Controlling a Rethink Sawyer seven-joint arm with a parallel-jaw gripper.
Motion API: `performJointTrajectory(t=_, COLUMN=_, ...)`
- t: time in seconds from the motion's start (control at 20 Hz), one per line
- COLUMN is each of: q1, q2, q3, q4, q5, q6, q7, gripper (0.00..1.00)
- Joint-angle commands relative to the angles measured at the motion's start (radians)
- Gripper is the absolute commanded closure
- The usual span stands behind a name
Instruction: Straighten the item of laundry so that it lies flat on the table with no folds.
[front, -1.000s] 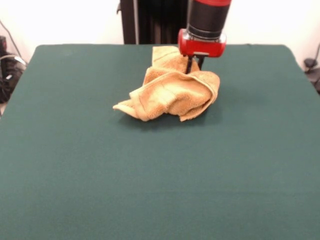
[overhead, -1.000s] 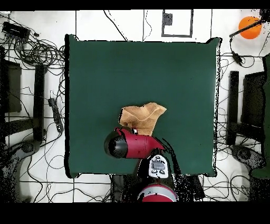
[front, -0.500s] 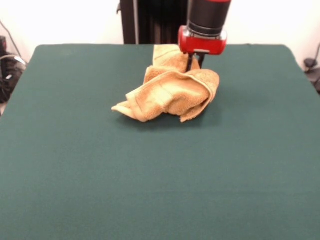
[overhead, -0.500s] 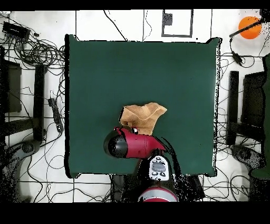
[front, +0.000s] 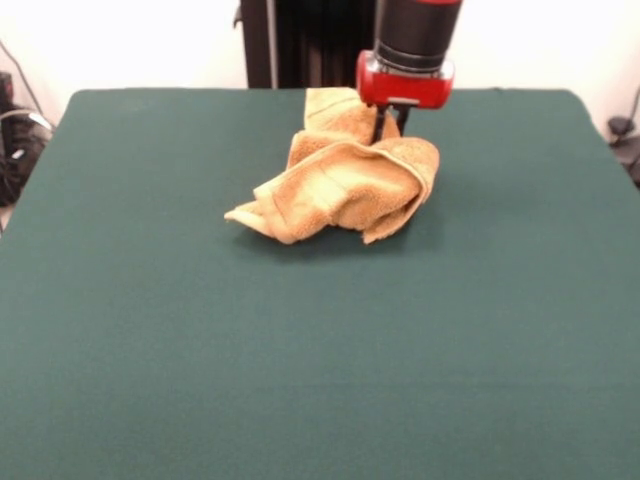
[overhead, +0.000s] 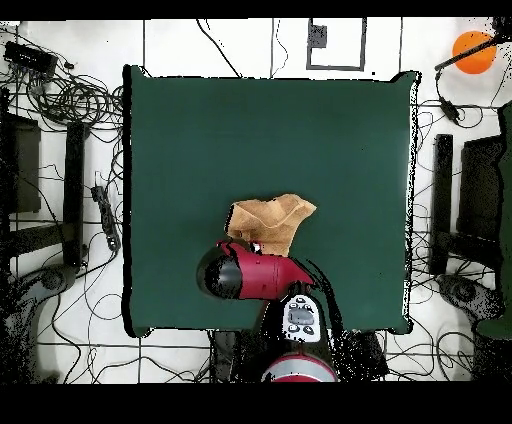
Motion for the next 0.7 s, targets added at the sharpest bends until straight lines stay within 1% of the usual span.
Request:
performJointTrajectory(t=0.05, q1=0.025, q2=0.007, q3=0.042, q4=-0.008, q5=0.052, q6=0.120, q7=0.173, gripper=1.00)
performJointTrajectory(t=0.7, q1=0.020, q2=-0.010, q3=0.045, q4=-0.019, q5=0.053, q6=0.163, q7=0.167, gripper=1.00)
